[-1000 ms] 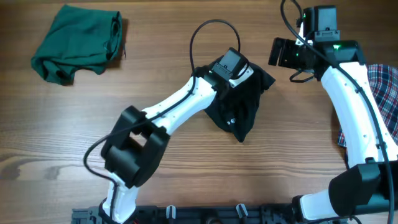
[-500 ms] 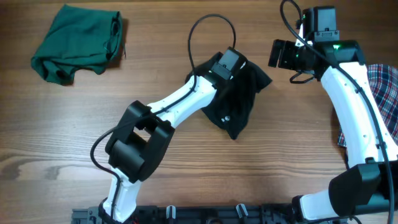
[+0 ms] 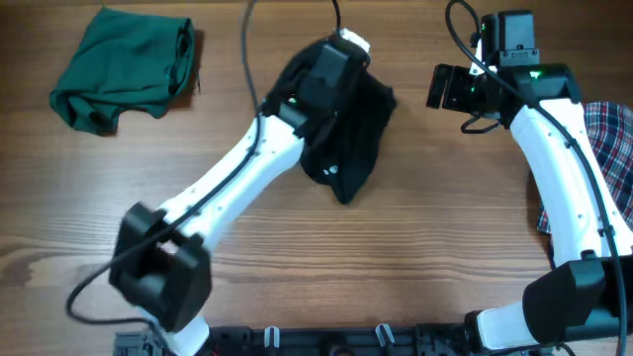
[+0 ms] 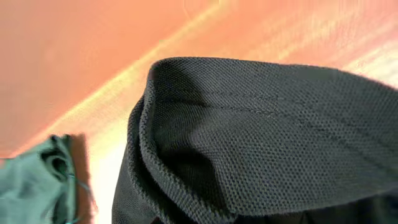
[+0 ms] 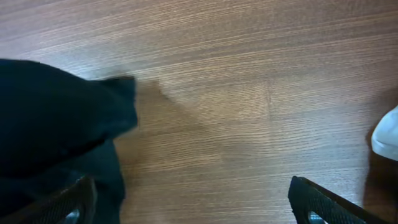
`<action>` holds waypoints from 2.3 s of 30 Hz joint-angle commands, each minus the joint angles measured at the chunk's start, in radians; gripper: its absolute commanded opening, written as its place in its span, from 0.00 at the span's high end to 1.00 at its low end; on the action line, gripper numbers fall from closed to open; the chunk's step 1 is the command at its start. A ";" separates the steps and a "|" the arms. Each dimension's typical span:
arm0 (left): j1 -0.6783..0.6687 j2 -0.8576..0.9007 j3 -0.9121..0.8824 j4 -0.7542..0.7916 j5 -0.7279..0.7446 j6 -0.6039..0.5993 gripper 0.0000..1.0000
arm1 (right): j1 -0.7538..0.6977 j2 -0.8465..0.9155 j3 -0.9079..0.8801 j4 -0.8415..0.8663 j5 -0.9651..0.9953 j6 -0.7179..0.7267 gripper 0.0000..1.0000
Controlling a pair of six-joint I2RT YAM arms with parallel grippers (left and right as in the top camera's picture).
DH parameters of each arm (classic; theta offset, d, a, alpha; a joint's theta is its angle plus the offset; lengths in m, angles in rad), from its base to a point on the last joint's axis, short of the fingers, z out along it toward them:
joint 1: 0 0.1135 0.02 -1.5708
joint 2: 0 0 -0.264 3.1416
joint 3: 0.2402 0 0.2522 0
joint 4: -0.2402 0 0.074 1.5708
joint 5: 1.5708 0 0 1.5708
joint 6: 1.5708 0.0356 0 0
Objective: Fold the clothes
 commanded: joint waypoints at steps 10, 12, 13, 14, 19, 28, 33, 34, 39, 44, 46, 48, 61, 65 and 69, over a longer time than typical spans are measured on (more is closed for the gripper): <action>0.008 -0.364 0.005 0.103 -0.026 -0.021 0.96 | -0.003 -0.013 0.014 -0.001 -0.117 -0.010 0.00; 0.019 -0.406 0.005 0.103 -0.027 -0.029 0.96 | -0.003 -0.013 0.014 0.000 -0.167 -0.011 0.00; 0.023 -0.417 0.005 0.103 -0.027 -0.029 0.96 | -0.003 -0.013 0.014 0.001 -0.195 -0.011 0.00; 0.024 -0.431 0.005 0.103 -0.036 -0.030 0.96 | -0.003 -0.013 0.014 0.001 -0.239 -0.011 0.00; 0.022 -0.430 0.005 0.099 -0.030 -0.052 0.94 | -0.002 -0.013 0.000 0.010 -0.349 -0.022 0.00; 0.022 -0.424 0.005 0.109 0.052 -0.074 0.96 | 0.004 0.002 -0.052 0.106 -0.778 -0.195 0.00; 0.022 -0.423 0.005 0.153 0.051 -0.100 0.96 | 0.066 0.019 -0.053 0.166 -0.798 -0.271 0.00; 0.022 -0.423 0.005 0.156 0.051 -0.100 0.96 | 0.074 0.026 -0.053 0.173 -0.799 -0.275 0.00; 0.022 -0.425 0.005 0.169 0.052 -0.131 0.96 | 0.090 0.085 -0.053 0.201 -0.795 -0.272 0.00; 0.022 -0.438 0.005 0.187 0.051 -0.130 0.96 | 0.089 0.181 -0.053 0.216 -0.795 -0.278 0.00; 0.022 -0.440 0.005 0.190 0.051 -0.129 0.96 | 0.090 0.205 -0.053 0.220 -0.797 -0.280 0.00; 0.022 -0.442 0.005 0.193 0.051 -0.126 0.96 | 0.090 0.224 -0.053 0.222 -0.798 -0.280 0.00; 0.022 -0.441 0.005 0.193 0.051 -0.159 0.93 | 0.123 0.241 -0.053 0.318 -0.912 -0.175 0.77; 0.023 -0.441 0.005 0.184 0.051 -0.164 0.93 | 0.168 0.241 -0.053 0.358 -0.901 -0.143 0.96; 0.024 -0.441 0.005 0.165 0.035 -0.152 0.93 | 0.156 0.238 -0.052 0.451 -0.900 -0.052 0.96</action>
